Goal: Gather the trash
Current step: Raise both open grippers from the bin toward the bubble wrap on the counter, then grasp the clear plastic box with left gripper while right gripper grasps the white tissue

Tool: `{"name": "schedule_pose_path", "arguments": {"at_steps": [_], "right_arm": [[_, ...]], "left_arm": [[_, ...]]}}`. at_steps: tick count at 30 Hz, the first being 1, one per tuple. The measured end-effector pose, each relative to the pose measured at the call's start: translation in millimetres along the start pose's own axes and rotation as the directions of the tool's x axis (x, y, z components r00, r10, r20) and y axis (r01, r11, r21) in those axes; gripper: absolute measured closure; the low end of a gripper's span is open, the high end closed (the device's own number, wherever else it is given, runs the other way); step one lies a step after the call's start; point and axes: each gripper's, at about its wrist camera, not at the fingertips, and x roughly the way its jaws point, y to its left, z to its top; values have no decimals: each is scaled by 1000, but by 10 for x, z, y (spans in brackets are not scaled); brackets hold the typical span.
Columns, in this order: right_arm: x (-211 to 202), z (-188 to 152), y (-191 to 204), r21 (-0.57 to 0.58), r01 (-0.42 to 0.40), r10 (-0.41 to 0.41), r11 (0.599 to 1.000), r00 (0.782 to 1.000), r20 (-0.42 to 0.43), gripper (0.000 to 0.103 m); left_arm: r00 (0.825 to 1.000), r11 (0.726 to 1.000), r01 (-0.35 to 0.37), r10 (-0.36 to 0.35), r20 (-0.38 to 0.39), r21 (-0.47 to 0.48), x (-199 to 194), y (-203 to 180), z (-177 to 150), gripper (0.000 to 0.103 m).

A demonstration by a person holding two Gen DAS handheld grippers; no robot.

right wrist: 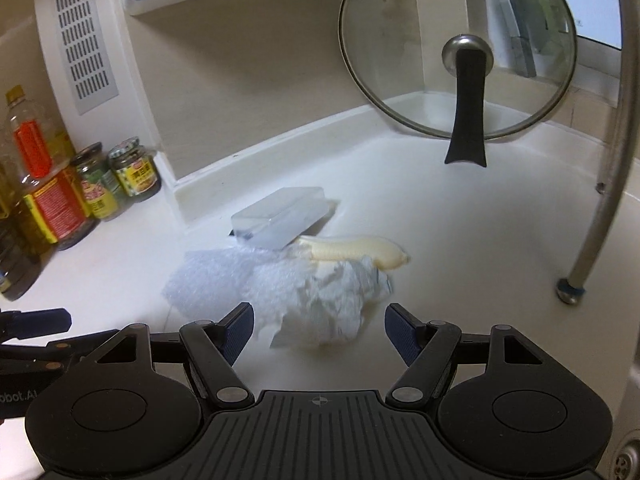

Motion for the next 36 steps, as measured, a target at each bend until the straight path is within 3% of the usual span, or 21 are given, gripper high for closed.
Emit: {"name": "schedule_pose_path", "arguments": {"at_steps": [13, 15, 19, 23, 36], "right_arm": [[320, -14, 25, -81, 62, -61, 995, 998, 18, 32], [329, -20, 3, -82, 57, -57, 995, 998, 11, 50], [339, -29, -79, -66, 41, -42, 997, 999, -9, 59], [265, -2, -136, -64, 13, -13, 998, 1000, -3, 77], [0, 300, -499, -23, 6, -4, 1000, 995, 101, 80]], "left_arm": [[1000, 1000, -15, 15, -22, 2, 241, -12, 96, 27], [1000, 1000, -10, 10, -20, 6, 269, -29, 116, 27], [1000, 1000, 4, -4, -17, 19, 331, -83, 170, 27], [1000, 999, 24, -24, -12, 41, 392, -173, 223, 27], [997, 992, 75, -77, 8, 97, 670, -456, 515, 25]]}}
